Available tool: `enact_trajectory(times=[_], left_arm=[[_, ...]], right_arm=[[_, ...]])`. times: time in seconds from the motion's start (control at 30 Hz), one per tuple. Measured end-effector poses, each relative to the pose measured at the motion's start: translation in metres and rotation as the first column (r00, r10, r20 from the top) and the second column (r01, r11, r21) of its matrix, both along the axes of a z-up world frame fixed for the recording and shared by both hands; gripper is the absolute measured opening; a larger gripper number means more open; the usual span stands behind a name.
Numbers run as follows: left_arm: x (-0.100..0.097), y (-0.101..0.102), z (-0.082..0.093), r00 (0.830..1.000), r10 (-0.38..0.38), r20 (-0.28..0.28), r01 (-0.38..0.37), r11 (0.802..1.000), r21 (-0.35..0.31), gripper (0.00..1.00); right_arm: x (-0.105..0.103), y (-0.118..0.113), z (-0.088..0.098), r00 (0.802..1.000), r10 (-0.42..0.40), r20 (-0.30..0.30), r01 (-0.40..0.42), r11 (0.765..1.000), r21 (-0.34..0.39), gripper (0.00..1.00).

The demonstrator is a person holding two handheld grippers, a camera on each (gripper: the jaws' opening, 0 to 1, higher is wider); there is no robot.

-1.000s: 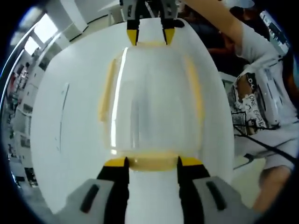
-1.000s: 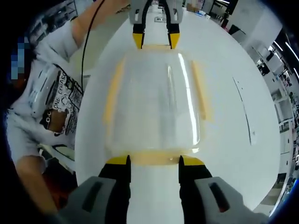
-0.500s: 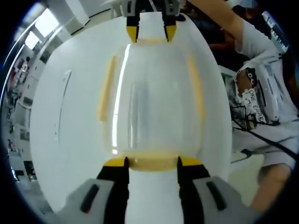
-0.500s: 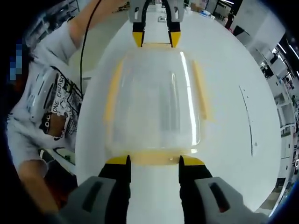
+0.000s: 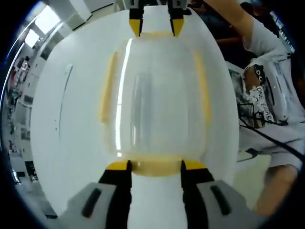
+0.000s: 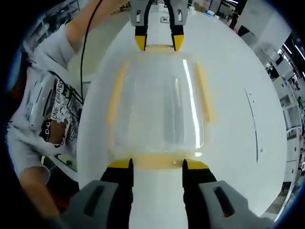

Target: Snap each plastic latch of the storage box into its locked position after aligning the lid with the box until every specified latch is closed and the lid sits flush.

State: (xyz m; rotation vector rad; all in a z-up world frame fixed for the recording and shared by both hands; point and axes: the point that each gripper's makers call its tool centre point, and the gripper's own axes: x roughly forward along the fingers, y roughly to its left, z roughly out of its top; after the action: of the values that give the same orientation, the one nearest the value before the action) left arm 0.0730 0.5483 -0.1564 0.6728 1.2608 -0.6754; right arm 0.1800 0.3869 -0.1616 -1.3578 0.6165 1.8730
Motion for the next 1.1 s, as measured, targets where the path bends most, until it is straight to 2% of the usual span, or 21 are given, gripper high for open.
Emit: enact_trajectory(times=[0.23,0.4,0.5,0.73,1.03,1.1], left_arm=[[-0.001,-0.001,-0.004,1.000,0.003,-0.012,-0.003,1.000,0.026,0.40],[-0.005,0.001,-0.006,1.000,0.008,-0.026,-0.007,0.999,0.038,0.40],[-0.012,-0.001,-0.009,0.998,0.009,-0.055,-0.007,1.000,0.029,0.40],[-0.012,0.004,-0.013,0.998,0.004,-0.063,-0.002,0.999,0.045,0.40],[-0.014,0.013,-0.012,0.998,0.011,-0.064,-0.007,0.998,0.063,0.40],[-0.008,0.017,-0.011,1.000,0.000,-0.027,0.002,0.996,0.086,0.39]], right_arm=[[0.001,0.004,-0.005,1.000,-0.003,0.006,0.003,1.000,0.005,0.40],[-0.003,0.008,-0.006,1.000,0.000,-0.006,0.000,1.000,0.001,0.40],[-0.009,0.006,-0.009,1.000,0.006,-0.027,-0.007,1.000,-0.018,0.40],[-0.013,0.008,-0.017,1.000,0.000,-0.018,-0.001,1.000,-0.028,0.40],[-0.018,0.013,-0.021,1.000,-0.004,-0.006,0.004,0.999,-0.033,0.40],[-0.016,0.015,-0.022,1.000,-0.017,-0.001,0.017,1.000,-0.025,0.40]])
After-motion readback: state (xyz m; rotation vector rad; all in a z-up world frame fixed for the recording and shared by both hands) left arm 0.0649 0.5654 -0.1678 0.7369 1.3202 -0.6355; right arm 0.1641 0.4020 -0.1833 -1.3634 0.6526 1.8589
